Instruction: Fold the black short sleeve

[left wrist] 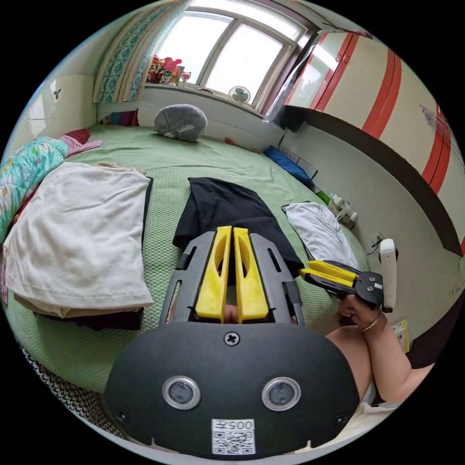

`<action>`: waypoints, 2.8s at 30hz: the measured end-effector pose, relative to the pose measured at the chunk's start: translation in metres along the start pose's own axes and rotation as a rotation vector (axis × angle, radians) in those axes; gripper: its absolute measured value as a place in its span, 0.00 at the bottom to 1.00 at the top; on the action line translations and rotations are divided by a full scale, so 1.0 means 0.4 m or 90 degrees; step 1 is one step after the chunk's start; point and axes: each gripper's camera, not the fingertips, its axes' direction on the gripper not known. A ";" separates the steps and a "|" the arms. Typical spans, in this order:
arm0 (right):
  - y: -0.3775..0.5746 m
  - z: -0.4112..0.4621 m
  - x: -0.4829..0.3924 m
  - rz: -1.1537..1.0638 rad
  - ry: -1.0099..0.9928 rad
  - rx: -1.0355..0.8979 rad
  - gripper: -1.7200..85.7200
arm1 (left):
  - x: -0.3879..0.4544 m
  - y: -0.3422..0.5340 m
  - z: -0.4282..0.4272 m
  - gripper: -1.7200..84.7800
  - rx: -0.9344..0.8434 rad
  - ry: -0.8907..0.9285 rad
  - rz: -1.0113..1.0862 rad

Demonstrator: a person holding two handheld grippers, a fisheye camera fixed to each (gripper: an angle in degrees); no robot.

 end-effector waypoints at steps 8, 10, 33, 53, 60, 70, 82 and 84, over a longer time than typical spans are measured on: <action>-0.030 0.106 0.042 0.030 0.020 -0.093 0.02 | -0.029 -0.022 0.021 0.02 0.001 0.011 0.002; -0.032 0.111 0.063 0.058 0.004 -0.095 0.01 | -0.042 -0.029 0.029 0.02 0.002 0.025 -0.008; -0.066 0.138 0.175 0.183 -0.052 -0.114 0.04 | -0.205 -0.064 0.211 0.02 -0.301 -0.037 -0.034; -0.427 0.070 -0.046 -0.006 -0.102 0.182 0.12 | -0.258 -0.248 0.342 0.09 -0.280 0.104 0.008; -0.870 0.217 -0.187 -0.094 -0.090 0.079 0.12 | -0.254 -0.283 0.333 0.14 -0.236 0.020 0.066; -1.097 0.522 -0.275 -0.013 -0.010 -0.141 0.10 | -0.274 -0.287 0.396 0.17 -0.332 0.021 0.088; -1.121 0.384 -0.108 0.114 -0.086 -0.032 0.00 | -0.316 -0.289 0.429 0.04 -0.377 0.055 0.055; -1.130 0.359 -0.100 0.120 -0.083 -0.023 0.00 | -0.325 -0.298 0.404 0.03 -0.343 0.064 0.040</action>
